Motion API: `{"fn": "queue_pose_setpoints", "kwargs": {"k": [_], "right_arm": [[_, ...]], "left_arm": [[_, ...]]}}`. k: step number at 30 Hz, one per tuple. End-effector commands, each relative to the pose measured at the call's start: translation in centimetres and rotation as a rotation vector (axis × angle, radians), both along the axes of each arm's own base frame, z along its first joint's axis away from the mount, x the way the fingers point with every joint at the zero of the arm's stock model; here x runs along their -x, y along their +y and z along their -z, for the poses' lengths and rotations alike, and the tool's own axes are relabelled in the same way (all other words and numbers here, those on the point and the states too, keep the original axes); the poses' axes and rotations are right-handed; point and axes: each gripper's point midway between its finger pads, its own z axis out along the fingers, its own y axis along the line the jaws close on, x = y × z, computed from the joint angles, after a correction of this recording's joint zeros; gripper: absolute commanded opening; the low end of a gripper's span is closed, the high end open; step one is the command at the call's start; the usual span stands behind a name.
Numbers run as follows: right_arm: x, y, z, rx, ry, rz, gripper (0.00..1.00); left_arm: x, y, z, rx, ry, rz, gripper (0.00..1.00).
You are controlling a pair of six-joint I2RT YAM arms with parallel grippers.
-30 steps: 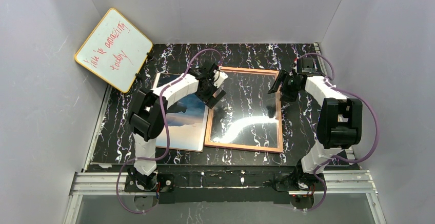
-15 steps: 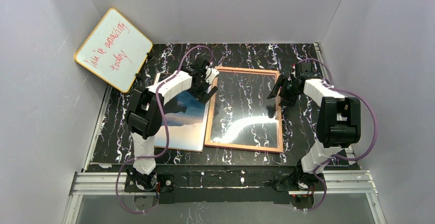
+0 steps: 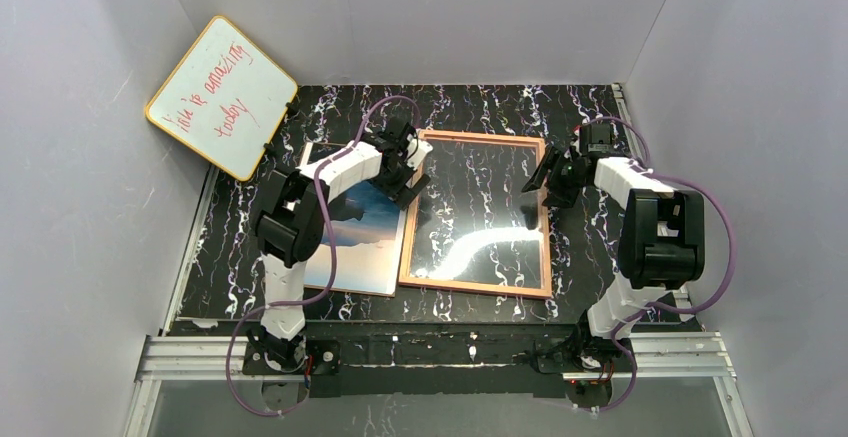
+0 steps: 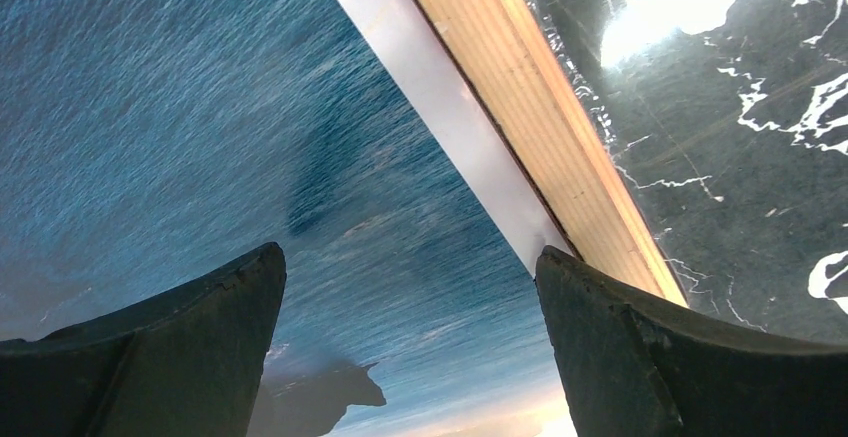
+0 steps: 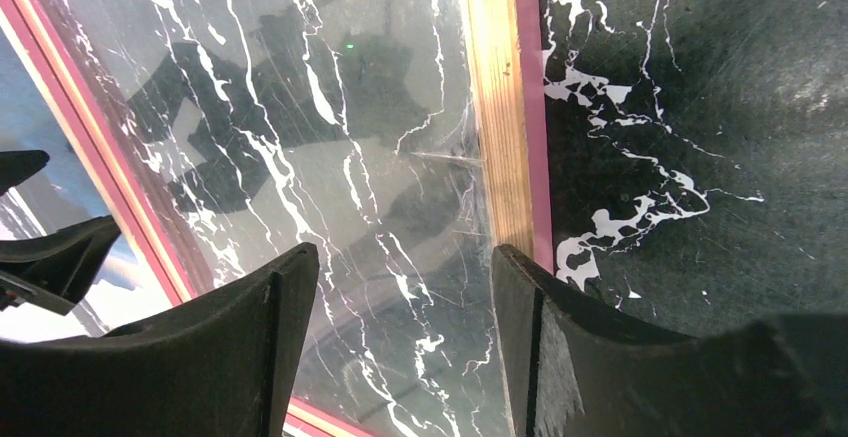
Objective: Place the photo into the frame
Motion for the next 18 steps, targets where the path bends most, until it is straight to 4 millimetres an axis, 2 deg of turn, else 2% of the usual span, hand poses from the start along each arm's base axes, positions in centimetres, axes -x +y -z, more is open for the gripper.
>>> {"fn": "queue_pose_setpoints", "kwargs": {"k": [1, 11, 18], "right_arm": [[0.6, 1.4, 0.4, -0.079, 0.010, -0.002, 0.71], [1.0, 2.4, 0.5, -0.129, 0.013, -0.005, 0.69], [1.0, 3.4, -0.6, -0.184, -0.008, -0.022, 0.68]], "left_arm": [[1.8, -1.2, 1.5, -0.002, 0.061, 0.042, 0.94], [1.9, -1.8, 1.5, -0.032, 0.043, 0.084, 0.94], [2.0, -1.8, 1.7, -0.045, 0.043, 0.095, 0.94]]}}
